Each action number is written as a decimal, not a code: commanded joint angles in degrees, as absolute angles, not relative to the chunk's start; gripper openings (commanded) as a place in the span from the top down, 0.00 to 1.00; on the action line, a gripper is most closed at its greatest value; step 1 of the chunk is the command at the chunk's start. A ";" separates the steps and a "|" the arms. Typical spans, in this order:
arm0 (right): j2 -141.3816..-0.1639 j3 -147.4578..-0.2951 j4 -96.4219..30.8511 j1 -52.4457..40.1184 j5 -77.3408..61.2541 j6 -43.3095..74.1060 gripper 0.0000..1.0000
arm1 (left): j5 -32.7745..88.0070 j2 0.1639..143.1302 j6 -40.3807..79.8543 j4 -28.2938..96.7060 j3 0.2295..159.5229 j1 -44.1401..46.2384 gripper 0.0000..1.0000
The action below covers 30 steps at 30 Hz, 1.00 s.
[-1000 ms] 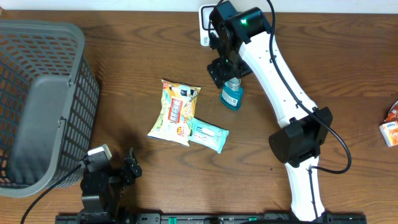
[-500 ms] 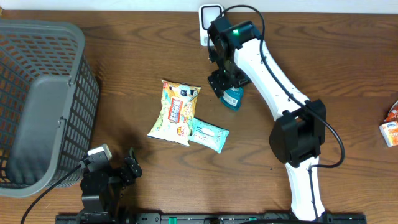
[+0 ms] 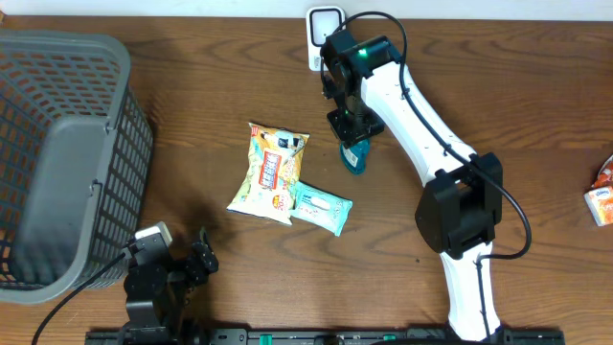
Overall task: Scan the item barcode
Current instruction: 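Lift the teal bottle and hold it to the scanner face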
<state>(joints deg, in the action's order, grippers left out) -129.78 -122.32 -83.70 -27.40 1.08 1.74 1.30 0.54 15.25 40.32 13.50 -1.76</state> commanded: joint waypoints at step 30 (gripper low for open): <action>-128.88 -132.35 -97.34 -15.57 -57.25 -28.01 0.99 | 0.80 0.23 15.53 40.29 13.28 -1.74 0.09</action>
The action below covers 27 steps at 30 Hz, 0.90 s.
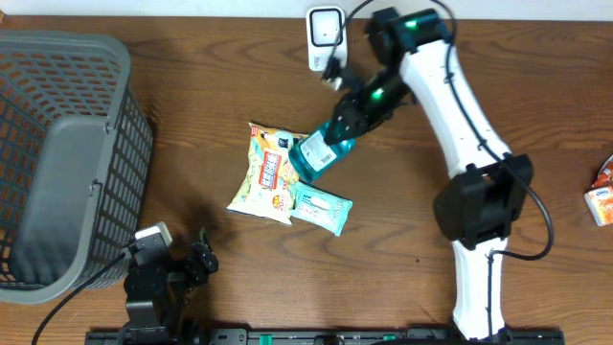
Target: Scan the item barcode
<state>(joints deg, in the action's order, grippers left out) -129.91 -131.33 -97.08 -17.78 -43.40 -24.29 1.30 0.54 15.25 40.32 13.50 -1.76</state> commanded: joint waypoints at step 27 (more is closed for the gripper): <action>-97.71 -108.18 -97.32 -13.34 -64.14 -34.00 0.99 | 0.82 0.23 15.53 40.29 13.28 -1.74 0.09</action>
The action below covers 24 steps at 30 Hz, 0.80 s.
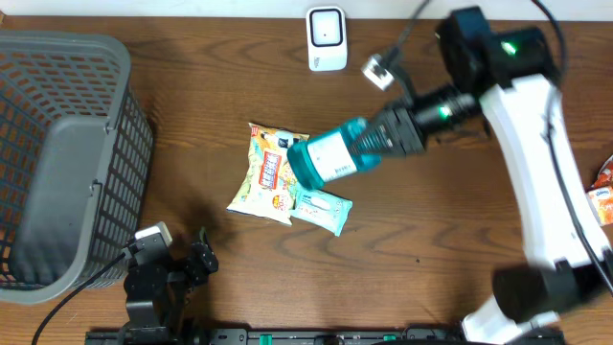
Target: Scan the item barcode
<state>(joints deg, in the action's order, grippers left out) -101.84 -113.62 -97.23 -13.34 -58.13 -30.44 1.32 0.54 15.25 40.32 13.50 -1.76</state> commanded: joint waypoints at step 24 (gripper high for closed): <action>-92.60 -88.73 -61.04 -18.02 -50.06 -46.81 0.99 | 0.82 0.23 15.53 40.29 13.28 -1.74 0.09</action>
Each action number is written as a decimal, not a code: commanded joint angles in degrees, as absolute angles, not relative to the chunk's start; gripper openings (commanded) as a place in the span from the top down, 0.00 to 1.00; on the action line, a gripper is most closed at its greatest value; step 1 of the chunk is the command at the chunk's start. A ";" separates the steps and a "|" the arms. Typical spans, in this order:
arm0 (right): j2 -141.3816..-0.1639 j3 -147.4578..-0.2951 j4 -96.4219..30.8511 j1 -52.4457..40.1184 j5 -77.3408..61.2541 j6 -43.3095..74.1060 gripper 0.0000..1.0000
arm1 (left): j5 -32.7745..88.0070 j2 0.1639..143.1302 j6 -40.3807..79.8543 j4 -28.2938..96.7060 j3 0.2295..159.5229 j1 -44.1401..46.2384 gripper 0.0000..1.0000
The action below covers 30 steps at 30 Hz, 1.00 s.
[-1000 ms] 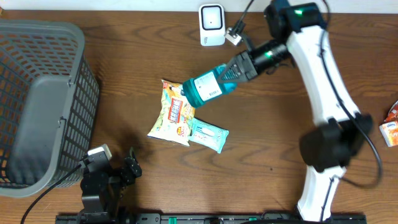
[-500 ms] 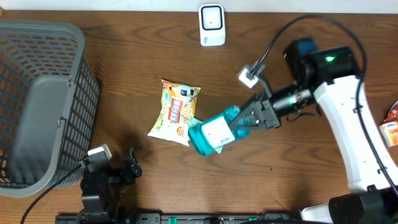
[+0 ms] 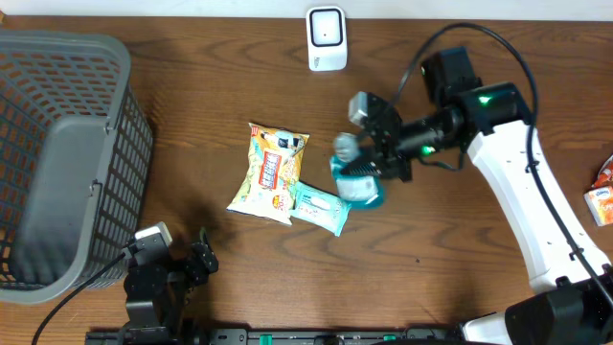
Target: Scan the item barcode
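A teal bottle (image 3: 358,187) with a white label hangs low over the table's middle, right beside the light teal packet (image 3: 321,208). My right gripper (image 3: 372,163) is shut on the bottle and reaches in from the right. The white barcode scanner (image 3: 327,38) stands at the far edge, well behind the bottle. Whether the bottle touches the table cannot be told. A yellow snack bag (image 3: 270,171) lies left of the packet. My left gripper (image 3: 199,257) rests at the near left edge, holding nothing; its jaws are too small and dark to read.
A big grey mesh basket (image 3: 57,153) fills the left side of the table. An orange and white carton (image 3: 602,196) lies at the right edge. The right arm's cable (image 3: 479,38) loops above the far right part.
The right gripper has moved down and slightly right with the teal bottle, from held high and sideways over the snack bag to low beside the light teal packet. The left arm is unchanged.
The right gripper was first down on the teal bottle standing near the scanner. Then it held the bottle tilted over the snack bag's corner, then raised high and sideways with the arm swung right. Now the bottle is low beside the packet.
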<state>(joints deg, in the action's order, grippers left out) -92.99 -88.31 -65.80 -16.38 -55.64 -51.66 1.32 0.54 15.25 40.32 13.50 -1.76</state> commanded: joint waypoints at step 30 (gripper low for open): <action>-103.61 -74.04 -27.90 -30.61 -11.97 -26.04 0.21 | 0.80 0.23 15.55 40.29 13.28 -1.74 0.09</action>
